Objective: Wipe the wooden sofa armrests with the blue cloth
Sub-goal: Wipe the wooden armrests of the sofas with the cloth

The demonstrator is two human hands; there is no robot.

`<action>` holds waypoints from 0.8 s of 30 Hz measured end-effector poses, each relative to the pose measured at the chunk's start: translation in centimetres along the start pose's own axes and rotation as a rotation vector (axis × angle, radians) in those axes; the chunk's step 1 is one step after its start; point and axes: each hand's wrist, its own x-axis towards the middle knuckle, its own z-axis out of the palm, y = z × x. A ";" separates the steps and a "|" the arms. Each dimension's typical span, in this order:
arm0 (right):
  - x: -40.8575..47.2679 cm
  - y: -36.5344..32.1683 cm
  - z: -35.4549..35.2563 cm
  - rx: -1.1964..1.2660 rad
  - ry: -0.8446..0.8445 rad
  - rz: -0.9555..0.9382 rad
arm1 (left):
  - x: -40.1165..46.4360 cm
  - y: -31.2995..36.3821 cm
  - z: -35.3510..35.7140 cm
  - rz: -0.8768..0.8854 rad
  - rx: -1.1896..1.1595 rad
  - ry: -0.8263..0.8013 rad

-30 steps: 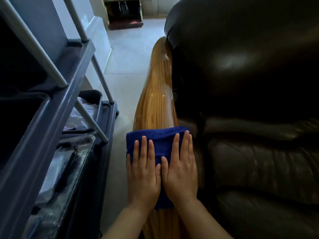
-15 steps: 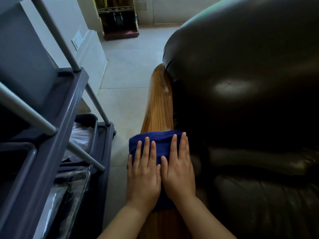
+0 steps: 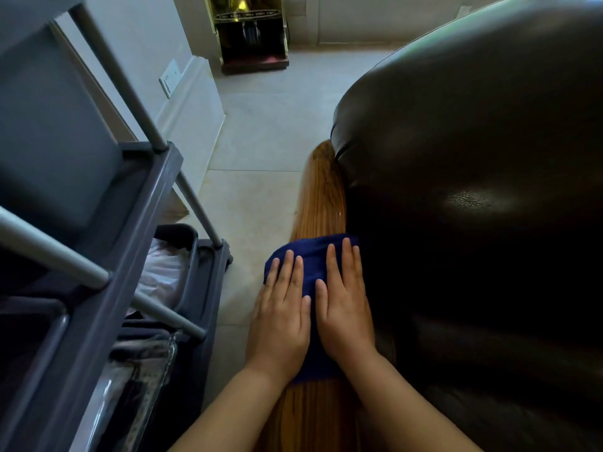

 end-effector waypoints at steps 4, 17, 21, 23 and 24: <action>2.8 0.4 0.2 -0.079 0.036 -0.051 | 2.5 -0.5 0.3 -0.007 -0.069 0.026; 6.4 1.4 -1.2 -0.144 -0.147 -0.254 | 4.6 -0.7 0.0 -0.105 -0.267 0.014; 5.8 1.3 -1.7 -0.148 -0.205 -0.271 | 4.0 -0.7 -0.1 -0.120 -0.286 0.007; 5.7 1.4 -2.4 -0.130 -0.259 -0.291 | 3.8 -0.7 -0.3 -0.117 -0.298 -0.008; 5.7 1.6 -2.9 -0.129 -0.293 -0.302 | 3.8 -0.8 -0.5 -0.115 -0.319 -0.022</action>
